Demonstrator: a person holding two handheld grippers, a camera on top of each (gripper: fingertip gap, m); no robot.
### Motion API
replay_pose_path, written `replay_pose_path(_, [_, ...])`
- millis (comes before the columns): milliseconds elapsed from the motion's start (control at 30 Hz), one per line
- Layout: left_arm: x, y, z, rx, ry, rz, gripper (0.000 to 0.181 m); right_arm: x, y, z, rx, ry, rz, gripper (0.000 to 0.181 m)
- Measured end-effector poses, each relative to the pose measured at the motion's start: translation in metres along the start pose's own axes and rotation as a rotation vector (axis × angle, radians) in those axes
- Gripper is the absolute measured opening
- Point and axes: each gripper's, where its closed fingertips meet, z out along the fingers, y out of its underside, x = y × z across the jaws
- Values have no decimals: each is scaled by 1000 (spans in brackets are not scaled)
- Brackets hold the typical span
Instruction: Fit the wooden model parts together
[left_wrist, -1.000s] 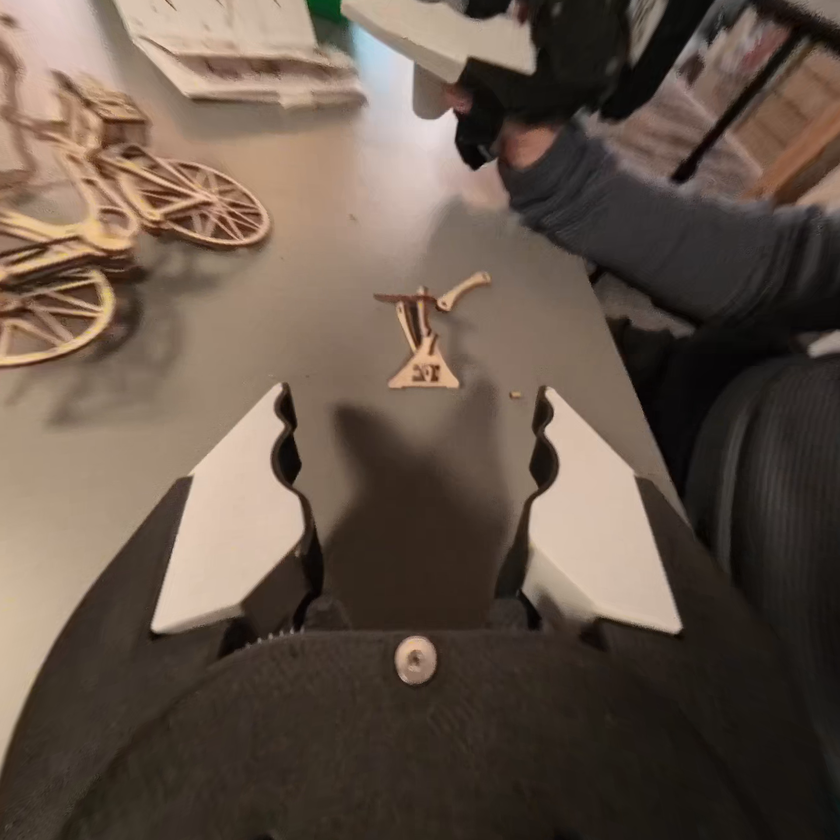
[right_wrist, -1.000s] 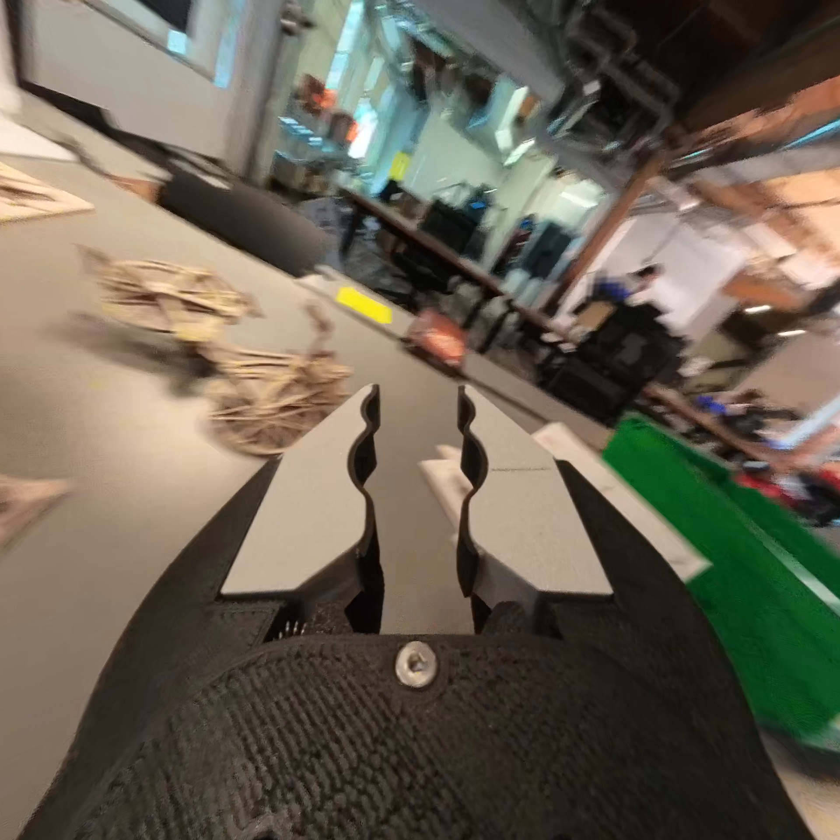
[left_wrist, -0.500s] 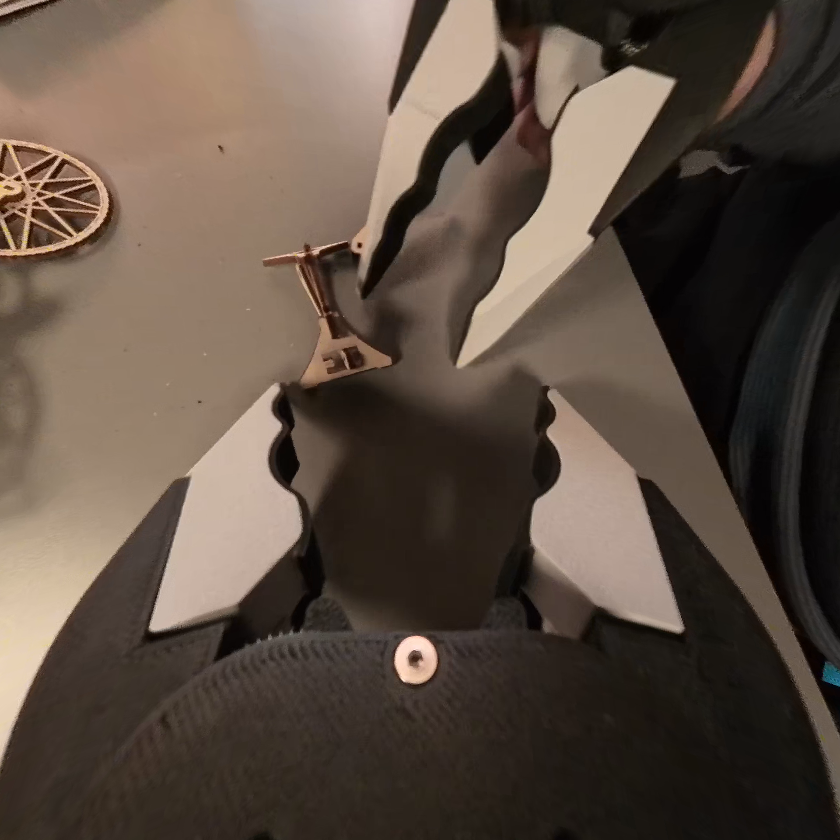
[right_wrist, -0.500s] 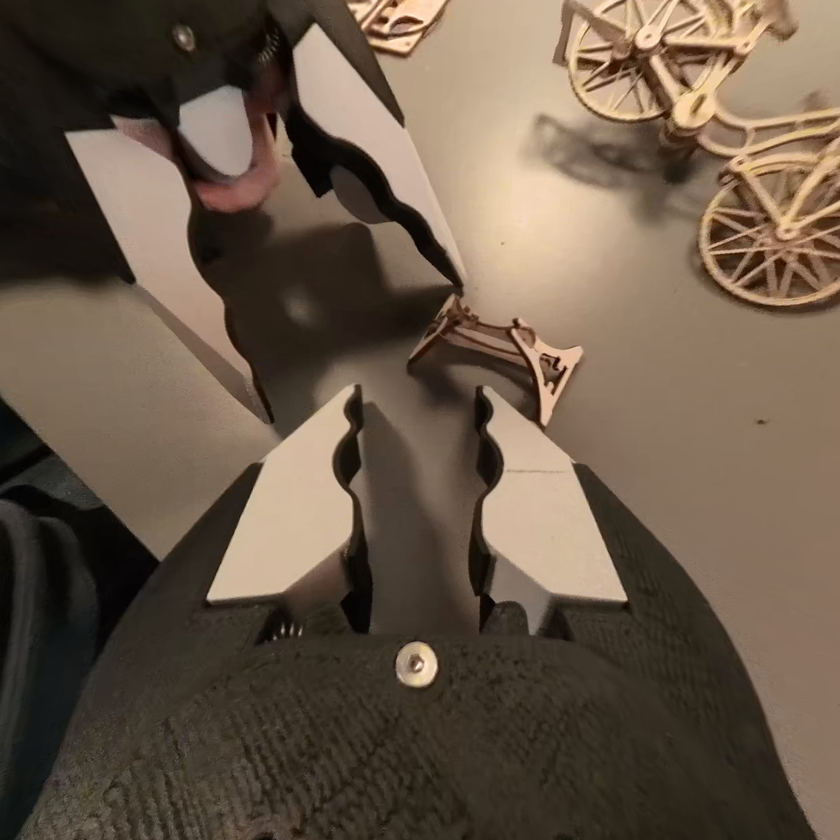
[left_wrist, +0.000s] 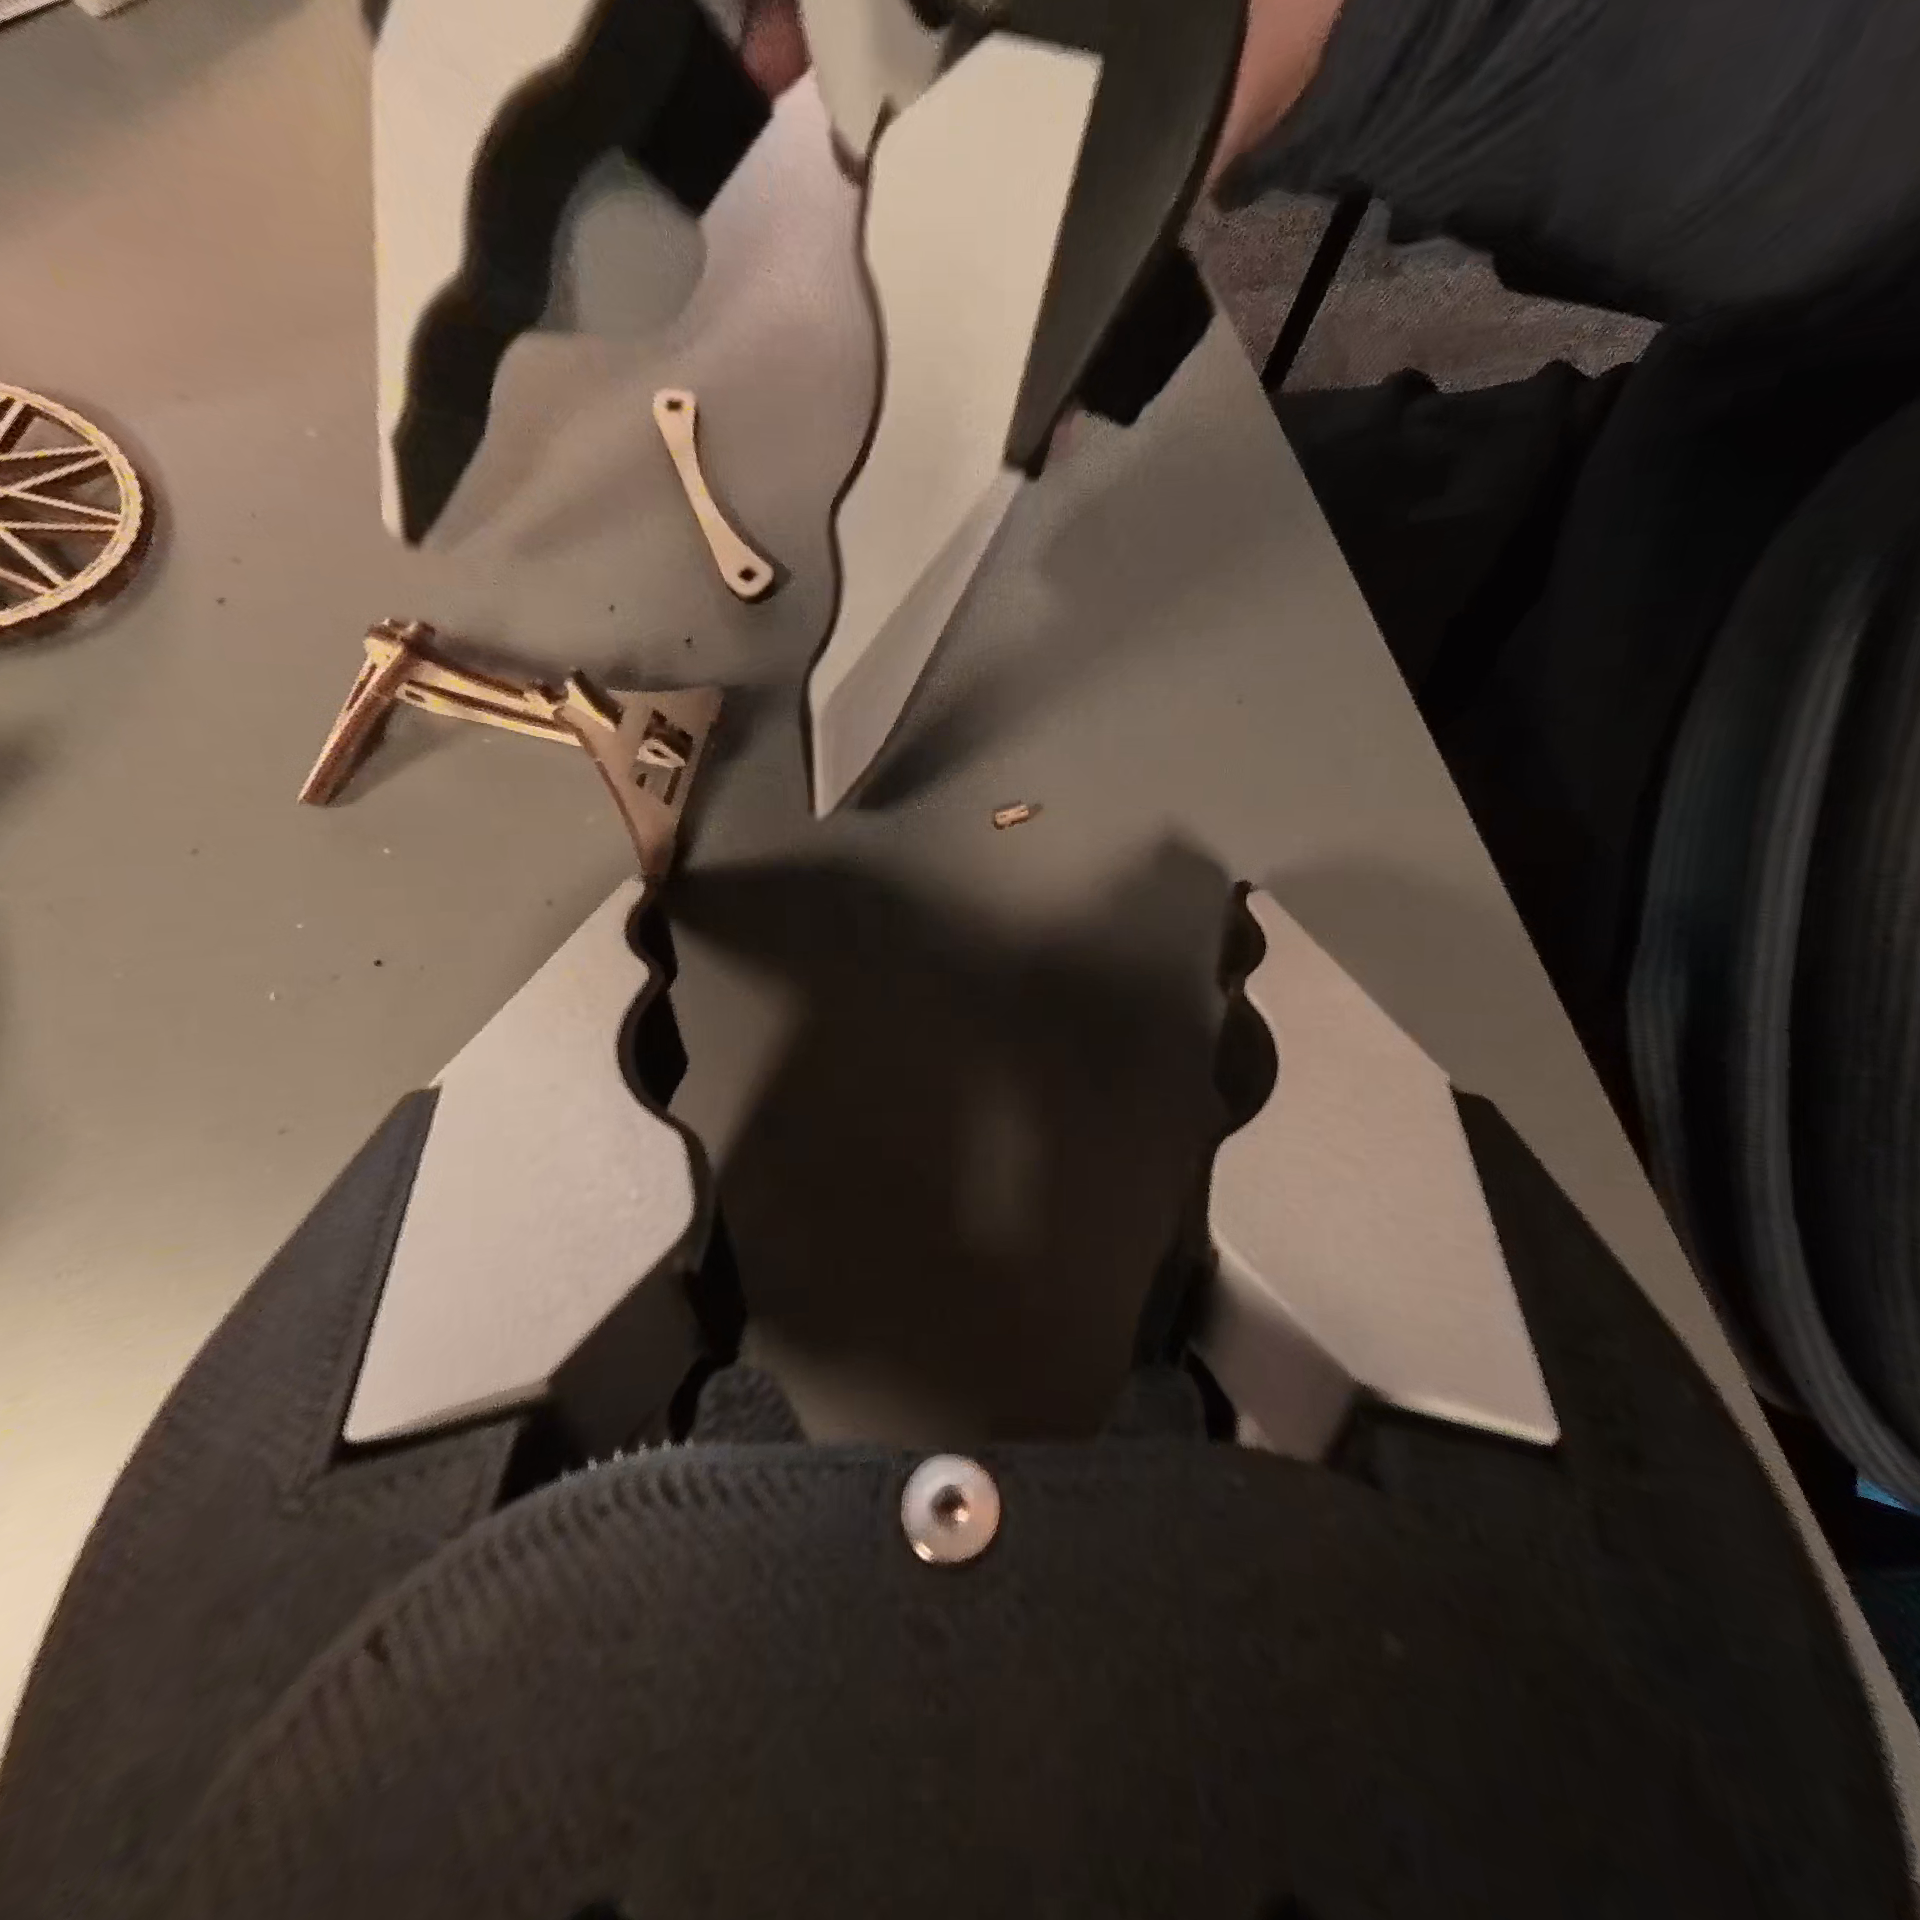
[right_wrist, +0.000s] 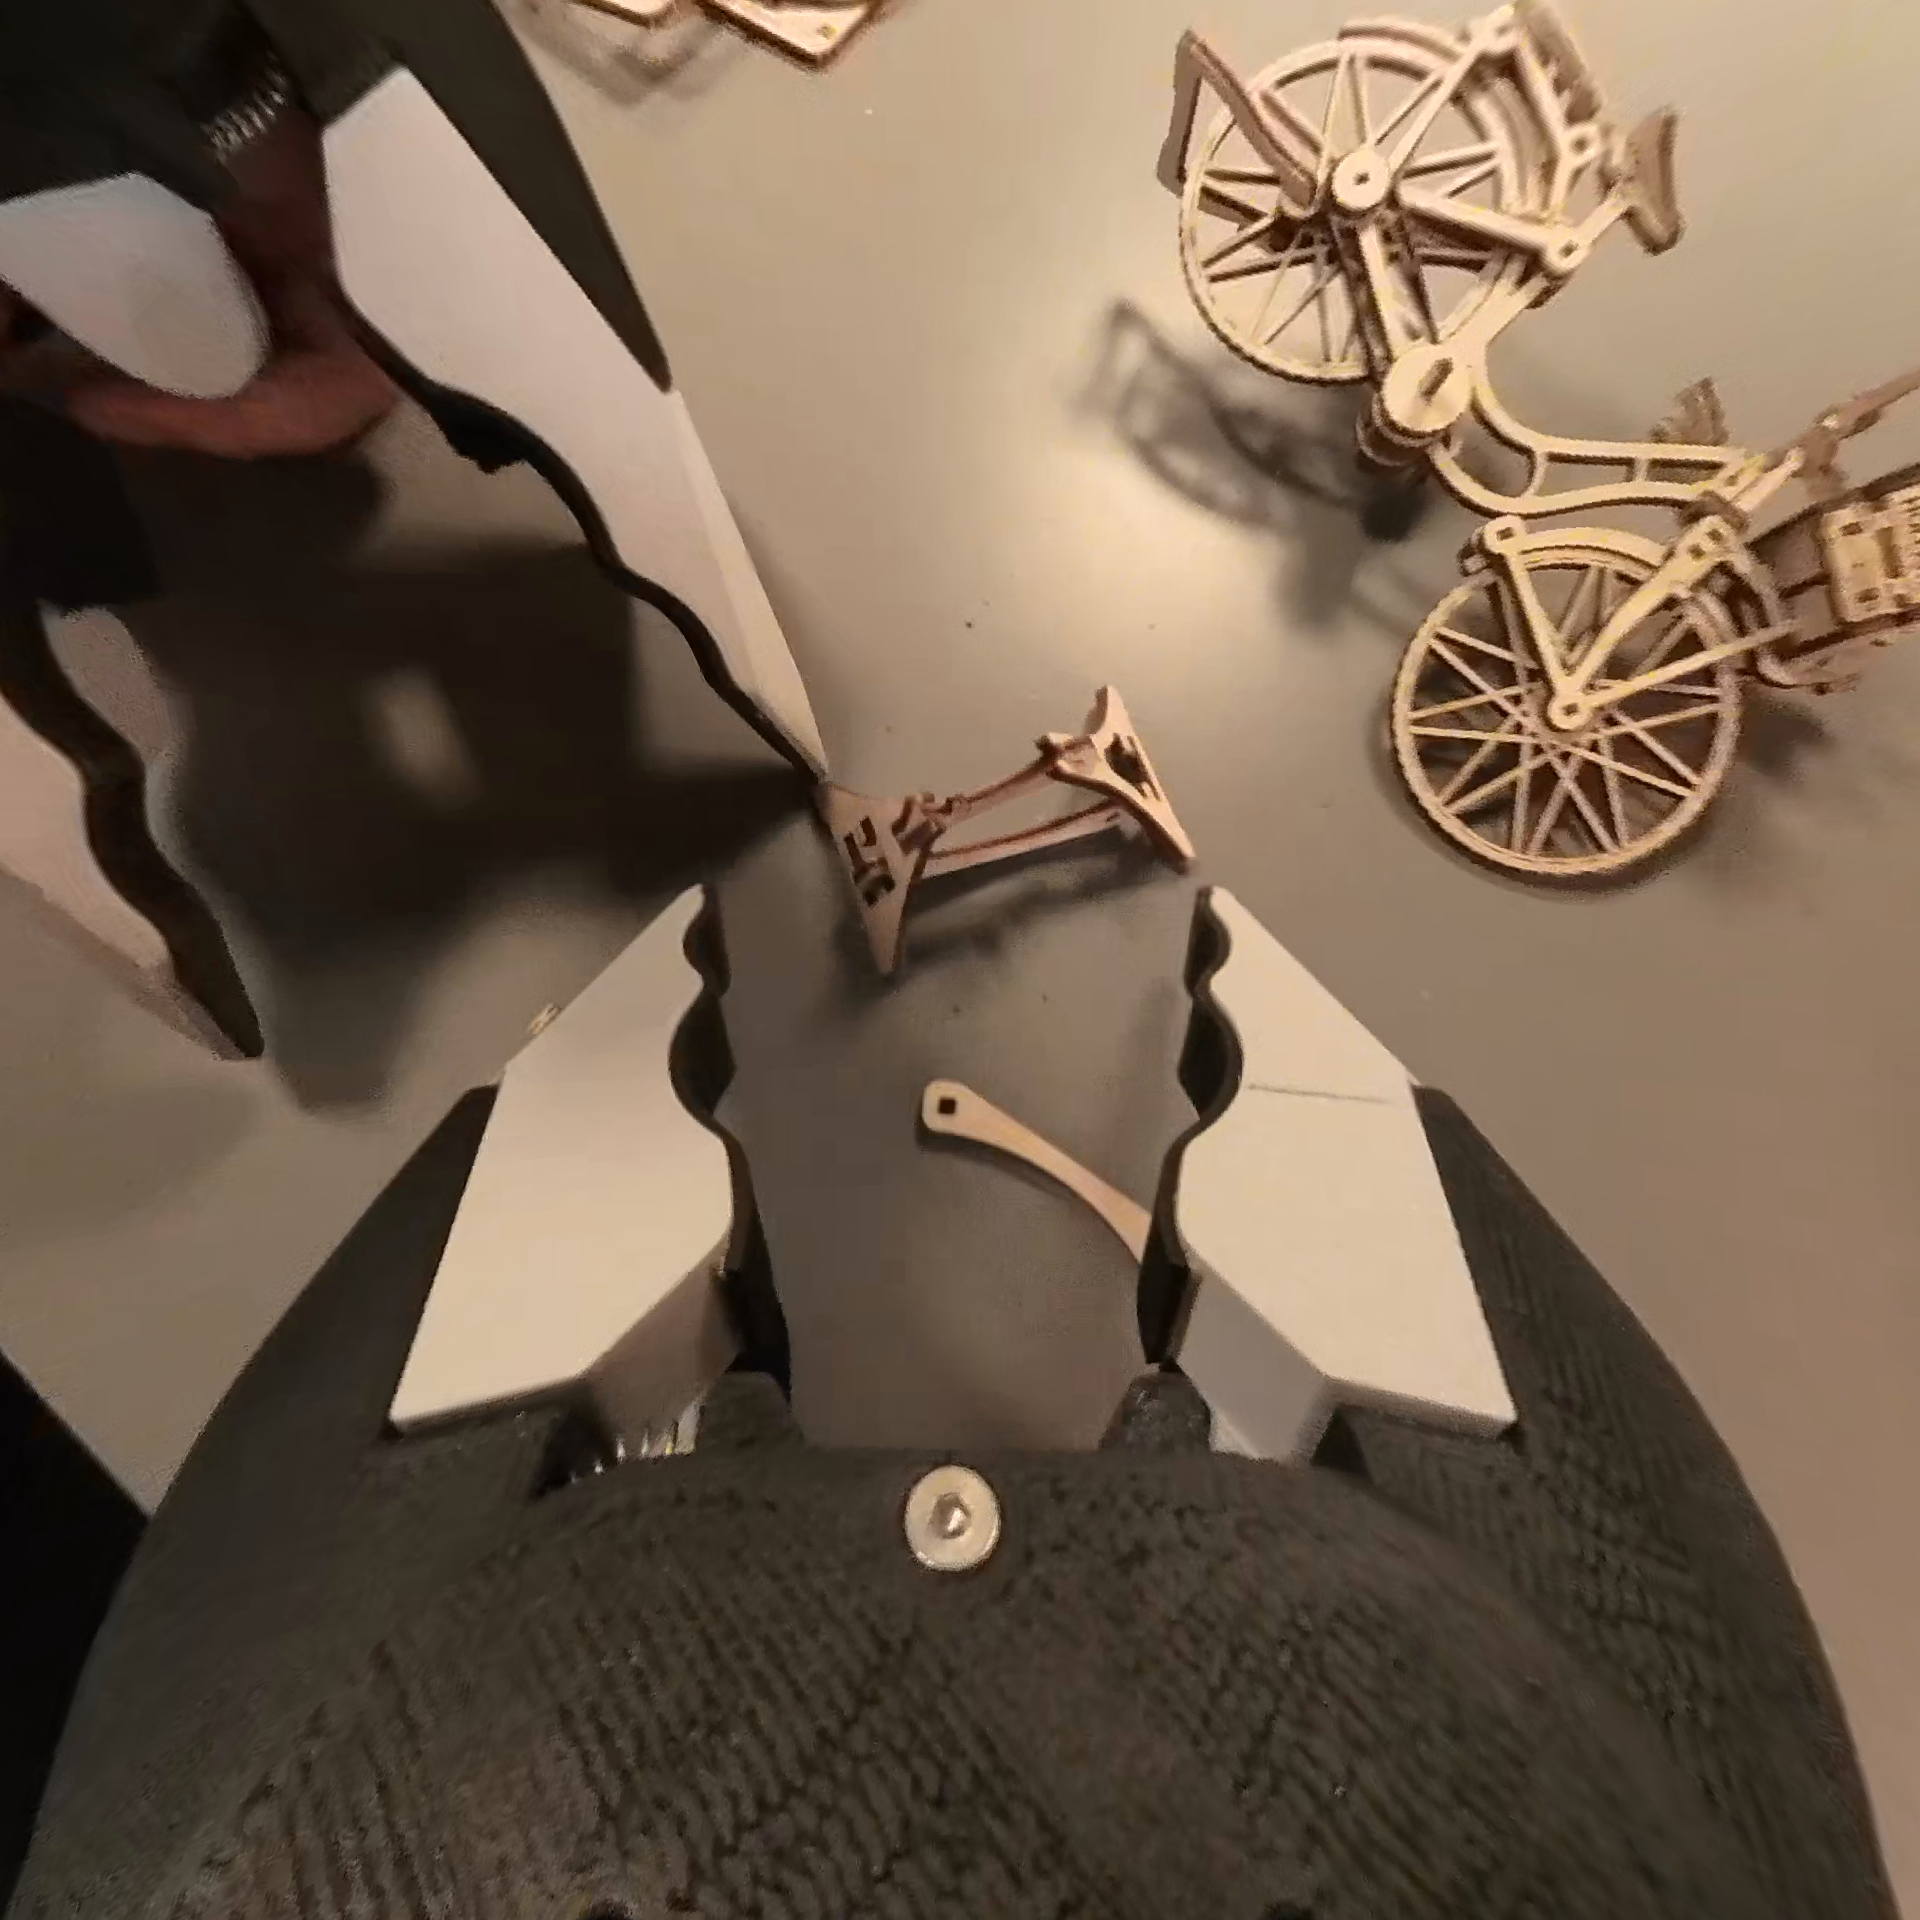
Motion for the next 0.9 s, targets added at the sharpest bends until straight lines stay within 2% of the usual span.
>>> replay_pose_path(67, [0,-1,-1,9,11,-17,104,-2,-2,-12,46,41,9,84])
replay_pose_path(233, [-7,-4,-4,37,0,-86,96,-21,7,-24,126,112,105,59])
replay_pose_path(333, [-8,-3,-3,28,-16,-75,95,-29,12,-23,109,132,110,56])
replay_pose_path(633, [8,-9,10,9,-12,-22,93,-19,9,-26,143,190,150,40])
replay_pose_path(667, [8,-9,9,11,-14,-23,89,-18,11,-26,138,201,149,38])
replay_pose_path(800, [-10,-13,2,64,-70,-134,54,-16,10,-23,122,213,145,32])
replay_pose_path(867, [-27,-16,-4,108,-149,-198,34,-15,10,-20,110,220,141,31])
replay_pose_path(900, [-35,-16,-8,123,-189,-218,30,-15,9,-20,109,225,136,30])
